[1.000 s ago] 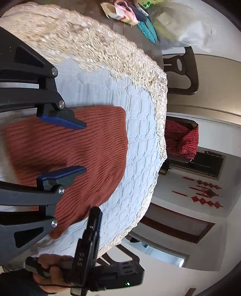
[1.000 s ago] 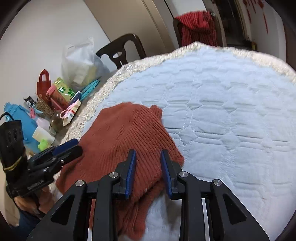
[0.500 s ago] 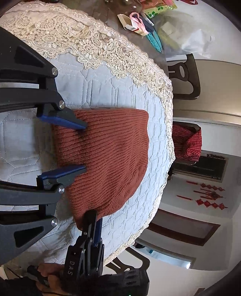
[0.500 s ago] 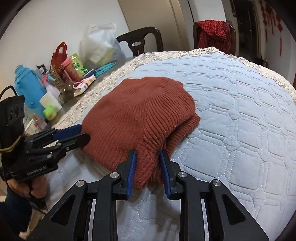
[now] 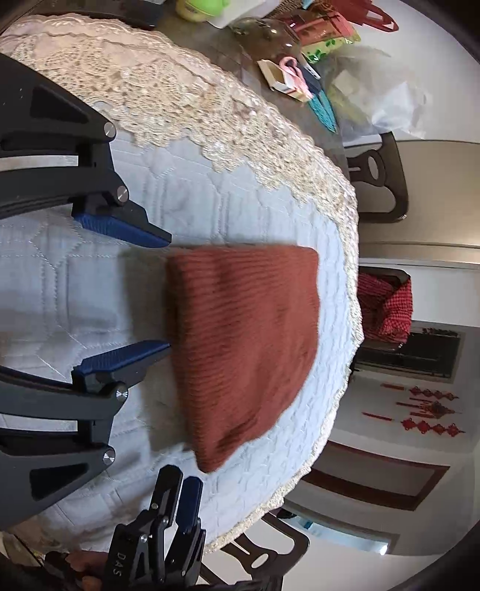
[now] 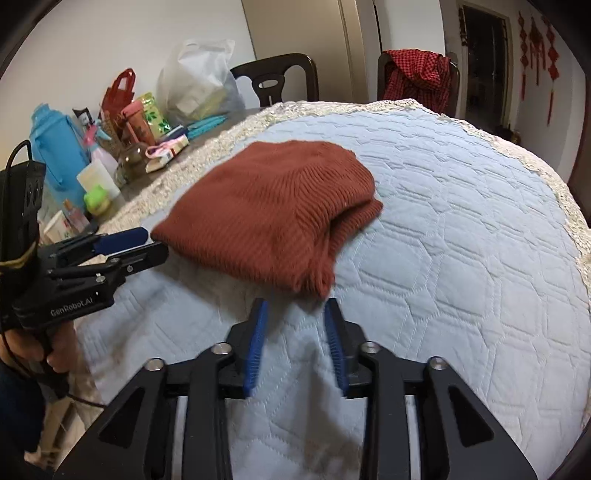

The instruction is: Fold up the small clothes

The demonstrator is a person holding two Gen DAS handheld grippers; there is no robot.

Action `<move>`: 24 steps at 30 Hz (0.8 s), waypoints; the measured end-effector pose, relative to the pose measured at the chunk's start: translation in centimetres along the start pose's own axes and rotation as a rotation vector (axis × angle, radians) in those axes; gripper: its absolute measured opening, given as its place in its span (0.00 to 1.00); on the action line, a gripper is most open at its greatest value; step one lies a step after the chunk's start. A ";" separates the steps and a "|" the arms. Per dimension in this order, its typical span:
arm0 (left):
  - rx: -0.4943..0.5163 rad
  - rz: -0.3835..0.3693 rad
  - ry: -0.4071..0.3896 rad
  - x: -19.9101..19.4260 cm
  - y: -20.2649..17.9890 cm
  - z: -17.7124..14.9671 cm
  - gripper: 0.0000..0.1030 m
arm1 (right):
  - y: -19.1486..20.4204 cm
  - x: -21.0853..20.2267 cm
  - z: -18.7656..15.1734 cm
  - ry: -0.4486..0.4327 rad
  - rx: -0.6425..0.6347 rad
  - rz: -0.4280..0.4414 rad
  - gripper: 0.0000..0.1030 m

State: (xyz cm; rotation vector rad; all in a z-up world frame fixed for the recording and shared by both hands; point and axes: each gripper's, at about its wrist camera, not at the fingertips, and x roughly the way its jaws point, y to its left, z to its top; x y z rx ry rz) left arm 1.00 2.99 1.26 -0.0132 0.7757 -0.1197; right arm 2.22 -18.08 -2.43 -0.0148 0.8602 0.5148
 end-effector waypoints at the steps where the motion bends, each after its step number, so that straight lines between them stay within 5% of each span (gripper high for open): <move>1: -0.003 0.002 0.005 0.1 0.1 -0.1 0.53 | 0.0 0.1 -0.2 0.004 0.002 -0.004 0.40; 24: 0.035 0.072 0.043 1.4 -0.4 -1.2 0.66 | 1.1 1.8 -1.3 0.028 -0.062 -0.094 0.44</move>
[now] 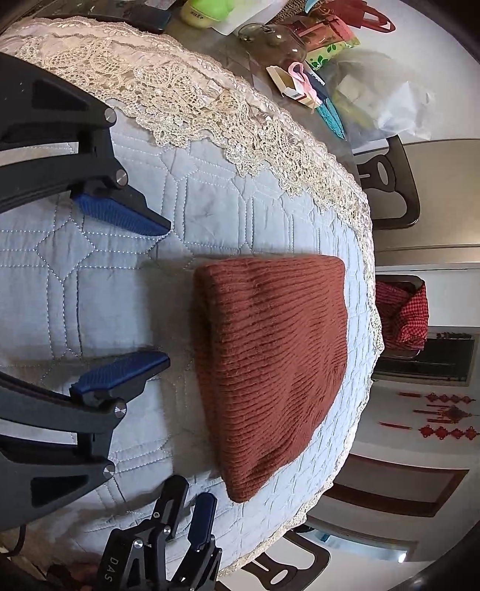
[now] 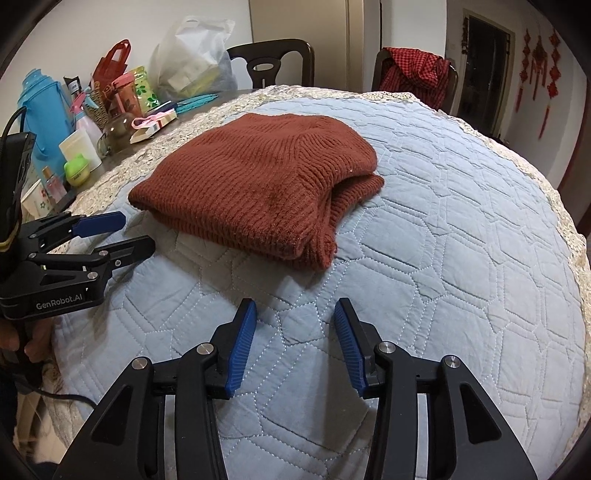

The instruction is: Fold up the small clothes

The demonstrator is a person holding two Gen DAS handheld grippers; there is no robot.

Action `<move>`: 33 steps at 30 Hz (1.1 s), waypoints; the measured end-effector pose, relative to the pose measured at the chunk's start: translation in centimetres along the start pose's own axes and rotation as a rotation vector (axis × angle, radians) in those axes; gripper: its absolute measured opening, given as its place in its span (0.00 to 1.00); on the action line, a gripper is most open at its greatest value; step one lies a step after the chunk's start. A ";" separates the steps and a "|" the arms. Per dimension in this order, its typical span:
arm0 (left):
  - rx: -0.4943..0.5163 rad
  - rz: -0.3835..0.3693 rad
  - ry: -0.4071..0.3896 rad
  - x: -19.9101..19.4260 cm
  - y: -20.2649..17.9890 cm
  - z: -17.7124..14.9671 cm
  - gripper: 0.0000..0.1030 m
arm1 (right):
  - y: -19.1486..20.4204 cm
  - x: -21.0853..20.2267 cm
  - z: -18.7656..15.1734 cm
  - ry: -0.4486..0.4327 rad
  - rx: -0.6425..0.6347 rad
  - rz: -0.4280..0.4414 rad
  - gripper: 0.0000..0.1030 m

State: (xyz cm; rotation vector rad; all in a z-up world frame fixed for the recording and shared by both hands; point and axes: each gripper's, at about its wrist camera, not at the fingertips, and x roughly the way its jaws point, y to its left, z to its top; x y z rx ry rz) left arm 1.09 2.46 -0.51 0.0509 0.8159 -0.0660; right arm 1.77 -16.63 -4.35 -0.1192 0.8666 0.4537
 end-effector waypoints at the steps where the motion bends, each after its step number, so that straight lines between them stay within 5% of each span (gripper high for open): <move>1: 0.001 0.002 0.000 0.0 0.0 0.0 0.67 | 0.0 0.0 0.0 0.000 0.000 0.000 0.44; 33: -0.009 0.031 0.014 0.2 -0.1 0.0 0.75 | 0.0 0.0 0.0 0.000 0.010 0.020 0.46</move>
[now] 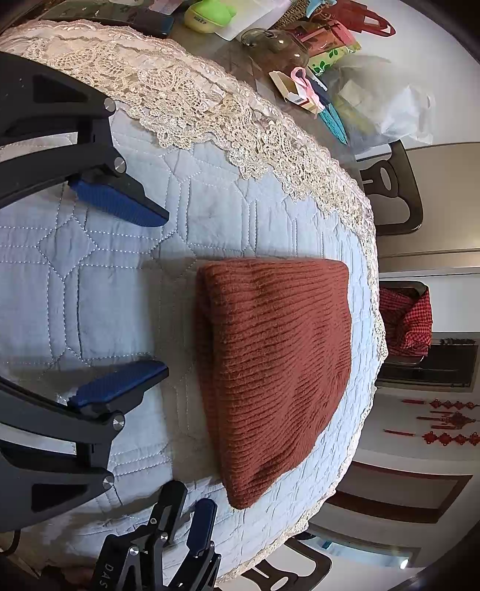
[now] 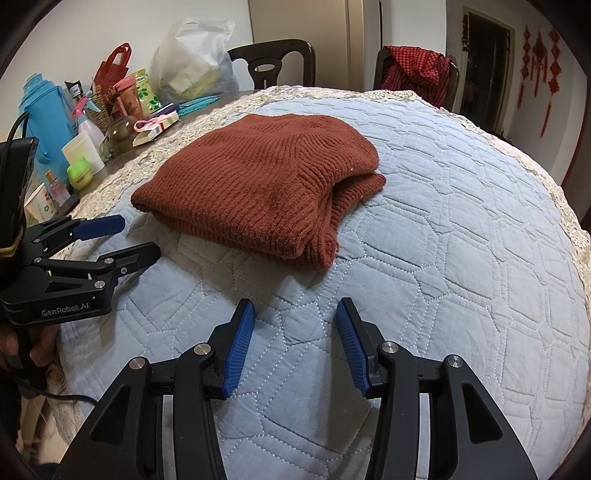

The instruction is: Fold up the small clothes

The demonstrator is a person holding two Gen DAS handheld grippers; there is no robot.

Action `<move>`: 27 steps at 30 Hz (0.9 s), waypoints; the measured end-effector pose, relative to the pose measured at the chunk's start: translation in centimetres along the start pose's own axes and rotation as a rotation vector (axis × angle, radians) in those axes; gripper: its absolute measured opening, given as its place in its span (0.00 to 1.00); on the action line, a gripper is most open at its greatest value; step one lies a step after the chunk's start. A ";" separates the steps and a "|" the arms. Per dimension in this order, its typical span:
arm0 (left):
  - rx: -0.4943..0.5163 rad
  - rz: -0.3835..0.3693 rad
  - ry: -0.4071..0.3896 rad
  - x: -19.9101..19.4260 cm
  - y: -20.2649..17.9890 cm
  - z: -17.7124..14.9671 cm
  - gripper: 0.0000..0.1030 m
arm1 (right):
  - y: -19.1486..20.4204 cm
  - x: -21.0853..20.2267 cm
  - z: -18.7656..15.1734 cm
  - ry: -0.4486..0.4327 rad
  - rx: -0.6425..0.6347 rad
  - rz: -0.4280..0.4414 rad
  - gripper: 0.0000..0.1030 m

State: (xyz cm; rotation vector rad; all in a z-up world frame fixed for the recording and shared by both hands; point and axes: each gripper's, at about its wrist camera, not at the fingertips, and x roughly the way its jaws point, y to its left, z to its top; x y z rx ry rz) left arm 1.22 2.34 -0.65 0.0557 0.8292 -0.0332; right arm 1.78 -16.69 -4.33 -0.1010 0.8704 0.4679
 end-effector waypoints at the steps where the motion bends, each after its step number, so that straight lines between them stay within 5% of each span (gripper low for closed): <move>1: -0.001 0.000 0.000 0.0 0.0 0.0 0.75 | 0.0 0.0 0.0 0.000 0.000 0.000 0.46; 27: -0.011 0.011 0.004 0.0 0.1 -0.1 0.77 | 0.0 0.0 0.0 0.000 0.001 0.001 0.46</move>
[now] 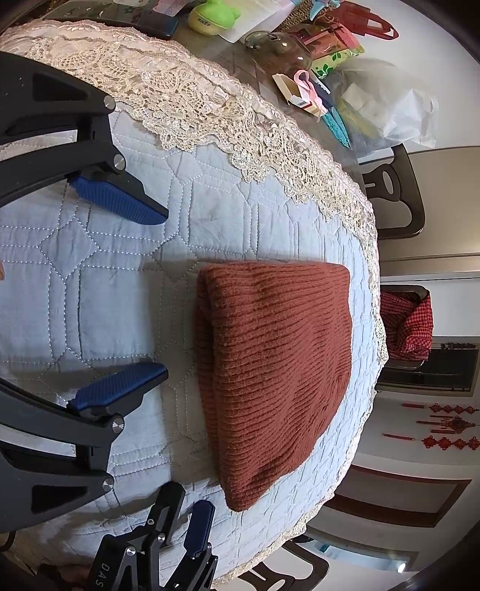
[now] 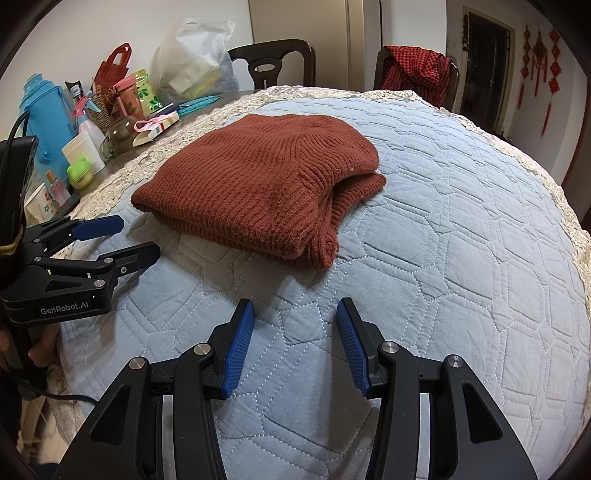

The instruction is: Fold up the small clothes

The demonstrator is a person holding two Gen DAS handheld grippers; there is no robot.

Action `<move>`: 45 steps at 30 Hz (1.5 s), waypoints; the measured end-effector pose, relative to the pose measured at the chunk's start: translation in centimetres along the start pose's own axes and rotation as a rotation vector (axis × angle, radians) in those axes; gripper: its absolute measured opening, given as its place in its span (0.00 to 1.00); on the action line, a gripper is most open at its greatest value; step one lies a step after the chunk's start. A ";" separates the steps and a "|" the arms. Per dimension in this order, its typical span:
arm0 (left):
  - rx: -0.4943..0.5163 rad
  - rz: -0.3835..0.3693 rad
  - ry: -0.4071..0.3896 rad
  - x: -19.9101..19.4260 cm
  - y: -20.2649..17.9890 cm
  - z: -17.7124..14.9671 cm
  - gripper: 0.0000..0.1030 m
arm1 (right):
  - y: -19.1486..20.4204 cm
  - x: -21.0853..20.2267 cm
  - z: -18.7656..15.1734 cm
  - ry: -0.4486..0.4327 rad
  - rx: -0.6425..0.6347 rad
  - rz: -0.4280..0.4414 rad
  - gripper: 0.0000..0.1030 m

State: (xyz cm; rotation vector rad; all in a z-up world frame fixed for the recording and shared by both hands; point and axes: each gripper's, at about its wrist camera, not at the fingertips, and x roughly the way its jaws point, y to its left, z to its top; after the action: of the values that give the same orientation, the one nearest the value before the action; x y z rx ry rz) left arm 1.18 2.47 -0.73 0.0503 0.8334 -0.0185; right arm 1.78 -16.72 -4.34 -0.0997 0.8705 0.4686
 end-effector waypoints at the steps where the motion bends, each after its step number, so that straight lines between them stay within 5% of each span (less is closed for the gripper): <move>1: -0.002 -0.001 0.000 0.0 0.0 0.0 0.77 | 0.0 0.0 0.0 0.000 0.000 0.000 0.46; 45: -0.006 0.000 0.004 0.1 0.2 0.0 0.80 | 0.2 0.0 0.1 -0.001 0.005 0.006 0.46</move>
State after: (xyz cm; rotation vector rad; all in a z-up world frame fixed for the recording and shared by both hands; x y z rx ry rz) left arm 1.19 2.65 -0.79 0.0444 0.8377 -0.0159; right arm 1.71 -16.52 -4.27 -0.0925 0.8711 0.4720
